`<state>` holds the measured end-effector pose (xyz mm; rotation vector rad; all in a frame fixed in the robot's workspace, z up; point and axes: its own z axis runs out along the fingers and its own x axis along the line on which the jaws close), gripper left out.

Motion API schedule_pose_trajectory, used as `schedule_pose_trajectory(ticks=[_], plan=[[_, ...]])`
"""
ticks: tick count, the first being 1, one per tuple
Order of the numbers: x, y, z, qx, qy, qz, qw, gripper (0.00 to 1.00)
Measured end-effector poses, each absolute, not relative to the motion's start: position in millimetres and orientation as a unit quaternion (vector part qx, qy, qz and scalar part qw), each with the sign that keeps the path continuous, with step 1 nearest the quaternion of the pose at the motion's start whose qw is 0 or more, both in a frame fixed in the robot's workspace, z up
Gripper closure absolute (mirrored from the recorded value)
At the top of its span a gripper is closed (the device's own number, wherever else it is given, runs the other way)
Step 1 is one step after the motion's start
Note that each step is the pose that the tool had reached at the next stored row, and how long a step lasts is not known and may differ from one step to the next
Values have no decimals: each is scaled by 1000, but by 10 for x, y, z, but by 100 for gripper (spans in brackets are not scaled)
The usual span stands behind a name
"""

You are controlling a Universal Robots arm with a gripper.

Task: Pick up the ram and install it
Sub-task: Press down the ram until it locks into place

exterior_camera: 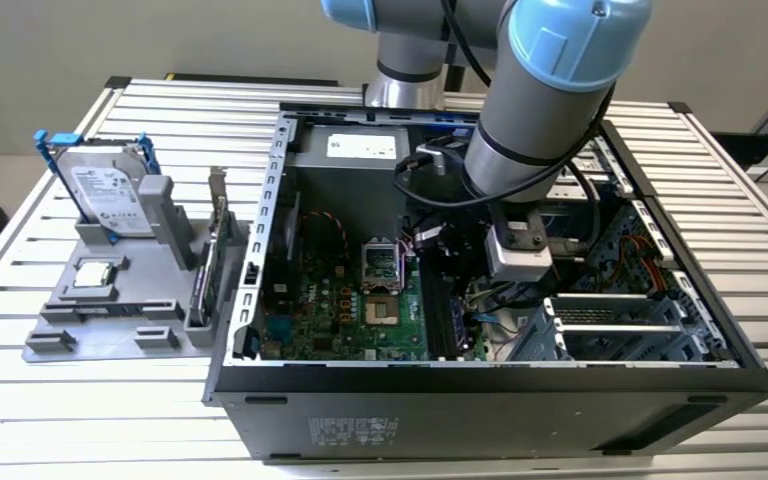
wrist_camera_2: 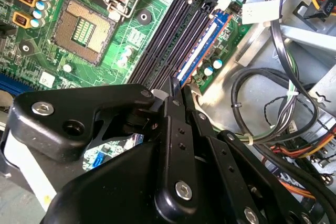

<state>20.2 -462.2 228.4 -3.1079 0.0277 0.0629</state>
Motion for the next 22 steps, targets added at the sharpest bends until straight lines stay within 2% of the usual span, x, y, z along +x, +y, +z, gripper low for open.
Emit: schedule_pose_trajectory(ticks=[6, 10, 22], plan=[[202, -4621, 2280, -1000, 9, 20, 15, 100], [202, -4622, 2274, -1000, 9, 20, 9, 100], [215, -4622, 2230, -1000, 9, 20, 8, 100]])
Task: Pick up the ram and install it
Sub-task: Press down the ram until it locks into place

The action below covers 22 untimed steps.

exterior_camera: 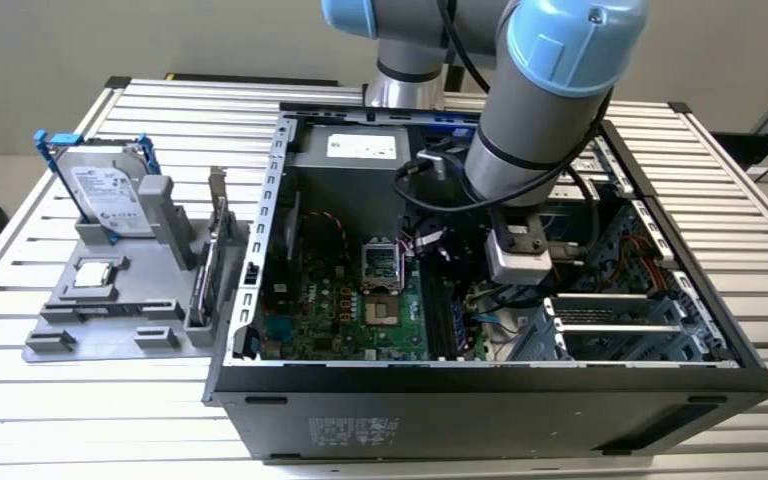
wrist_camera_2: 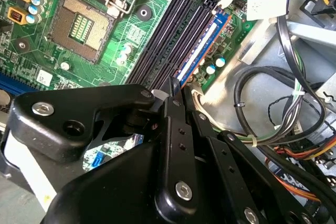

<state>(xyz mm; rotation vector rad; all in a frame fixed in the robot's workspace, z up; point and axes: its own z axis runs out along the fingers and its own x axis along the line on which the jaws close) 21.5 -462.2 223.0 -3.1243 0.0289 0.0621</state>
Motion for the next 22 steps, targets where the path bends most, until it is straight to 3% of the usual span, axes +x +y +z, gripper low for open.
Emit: schedule_pose_trajectory(ticks=[22], plan=[[231, -4622, 2155, -1000, 12, 20, 8, 100]])
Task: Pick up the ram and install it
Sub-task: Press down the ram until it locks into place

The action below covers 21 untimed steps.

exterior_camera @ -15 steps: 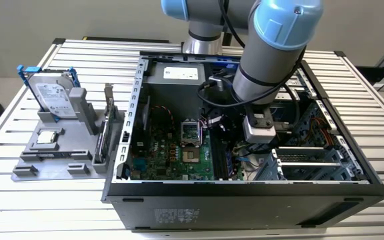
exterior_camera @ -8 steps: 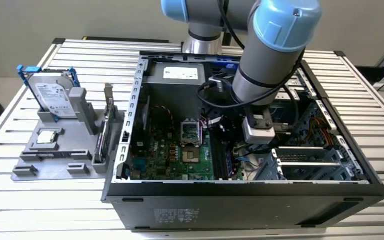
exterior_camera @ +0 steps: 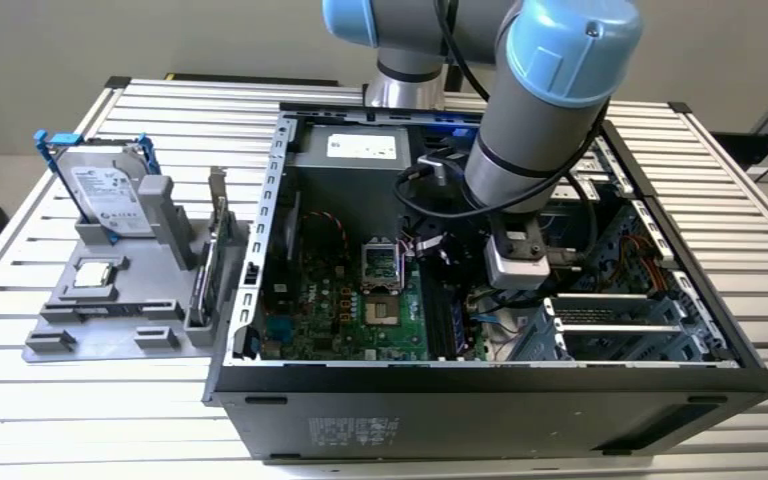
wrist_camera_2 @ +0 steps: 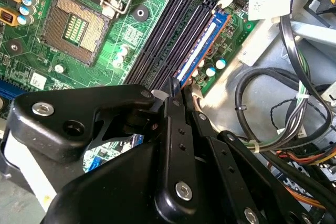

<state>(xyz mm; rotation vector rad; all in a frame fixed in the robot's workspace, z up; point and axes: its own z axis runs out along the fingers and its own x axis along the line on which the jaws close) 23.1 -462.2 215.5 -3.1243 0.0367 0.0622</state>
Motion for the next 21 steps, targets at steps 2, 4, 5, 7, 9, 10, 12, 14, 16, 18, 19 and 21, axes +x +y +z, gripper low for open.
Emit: schedule_pose_trajectory(ticks=[2, 4, 5, 7, 9, 10, 12, 14, 16, 18, 19, 21], plan=[[231, -4622, 2154, -1000, 12, 20, 8, 100], [231, -4622, 2154, -1000, 12, 20, 8, 100], [231, -4622, 2154, -1000, 12, 20, 8, 100], [231, -4622, 2154, -1000, 12, 20, 8, 100], [231, -4622, 2154, -1000, 12, 20, 8, 100], [231, -4622, 2154, -1000, 12, 20, 8, 100], [231, -4622, 2153, -1000, 12, 20, 8, 100], [231, -4621, 2148, -1000, 12, 20, 8, 100], [231, -4621, 2139, -1000, 12, 20, 9, 100], [231, -4621, 2129, -1000, 12, 20, 8, 100], [231, -4622, 2126, -1000, 12, 20, 8, 100], [231, -4622, 2126, -1000, 12, 20, 8, 100]])
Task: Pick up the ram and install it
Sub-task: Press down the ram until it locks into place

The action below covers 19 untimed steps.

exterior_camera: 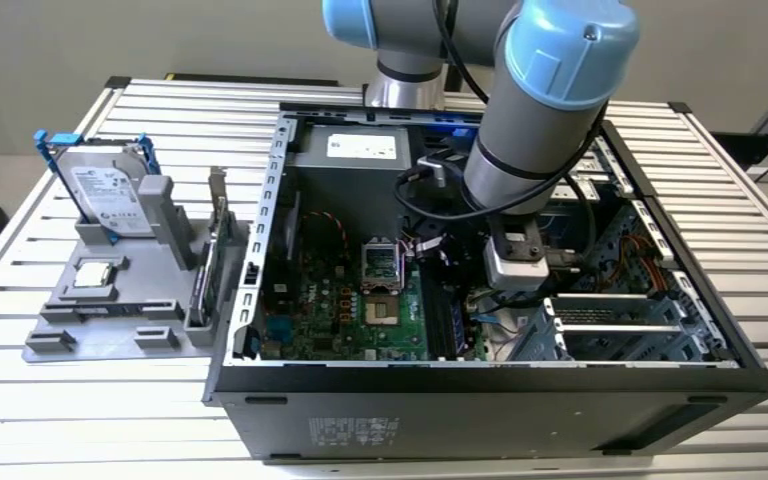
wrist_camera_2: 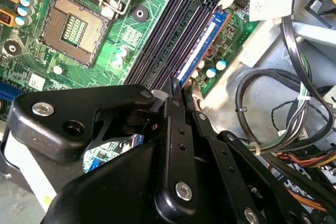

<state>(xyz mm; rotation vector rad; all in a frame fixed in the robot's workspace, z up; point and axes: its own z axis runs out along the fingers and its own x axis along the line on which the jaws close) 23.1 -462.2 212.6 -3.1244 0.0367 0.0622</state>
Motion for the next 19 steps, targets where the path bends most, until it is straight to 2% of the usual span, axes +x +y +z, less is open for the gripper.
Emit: schedule_pose_trajectory(ticks=[9, 10, 19], plan=[[231, -4623, 2123, -1000, 12, 20, 8, 100], [231, -4622, 2119, -1000, 12, 20, 9, 0], [231, -4621, 2195, -1000, 12, 20, 9, 0]])
